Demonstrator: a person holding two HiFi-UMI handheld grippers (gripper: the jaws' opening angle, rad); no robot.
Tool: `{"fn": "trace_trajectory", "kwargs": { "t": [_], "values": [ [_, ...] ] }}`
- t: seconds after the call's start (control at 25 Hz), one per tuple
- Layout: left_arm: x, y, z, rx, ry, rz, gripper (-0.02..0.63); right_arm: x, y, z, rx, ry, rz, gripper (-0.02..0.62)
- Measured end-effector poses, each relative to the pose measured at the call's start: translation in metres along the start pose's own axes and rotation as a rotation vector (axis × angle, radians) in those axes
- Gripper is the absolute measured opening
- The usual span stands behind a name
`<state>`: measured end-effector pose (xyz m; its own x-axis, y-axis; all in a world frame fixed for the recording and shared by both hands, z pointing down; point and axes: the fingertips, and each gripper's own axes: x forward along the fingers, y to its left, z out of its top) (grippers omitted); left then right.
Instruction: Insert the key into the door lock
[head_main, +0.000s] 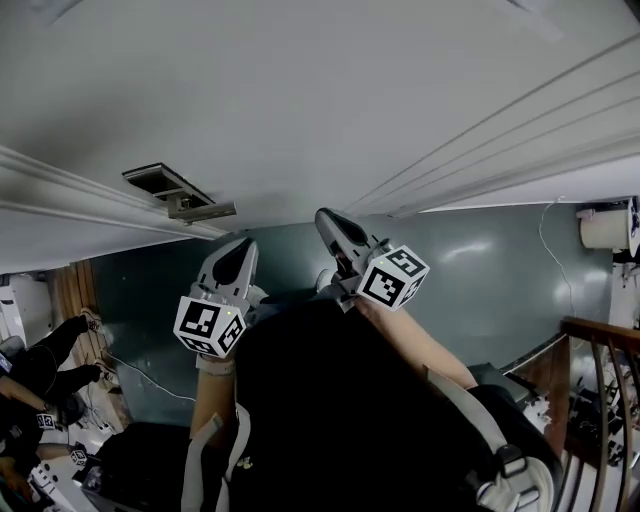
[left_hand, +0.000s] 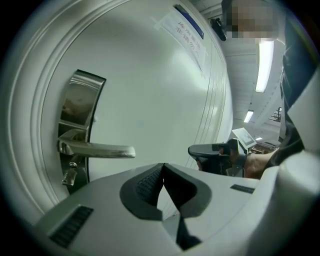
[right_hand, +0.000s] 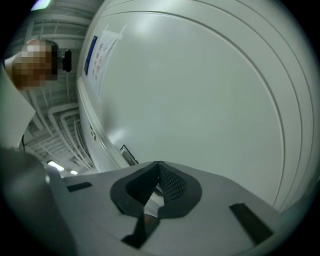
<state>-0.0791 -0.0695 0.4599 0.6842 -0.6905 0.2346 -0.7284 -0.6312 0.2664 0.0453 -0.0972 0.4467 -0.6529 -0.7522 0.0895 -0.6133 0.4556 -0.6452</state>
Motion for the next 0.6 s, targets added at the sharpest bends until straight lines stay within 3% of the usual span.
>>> {"fn": "trace_trajectory", "kwargs": {
  "t": [0.24, 0.6],
  "values": [
    [0.020, -0.025, 0.017, 0.056, -0.013, -0.040, 0.009, -0.027, 0.010, 0.041, -0.300, 0.054, -0.013, 0.015],
    [0.039, -0.042, 0.041, 0.099, -0.036, -0.082, 0.009, -0.057, 0.014, 0.077, -0.526, 0.080, -0.065, 0.015]
  ]
}}
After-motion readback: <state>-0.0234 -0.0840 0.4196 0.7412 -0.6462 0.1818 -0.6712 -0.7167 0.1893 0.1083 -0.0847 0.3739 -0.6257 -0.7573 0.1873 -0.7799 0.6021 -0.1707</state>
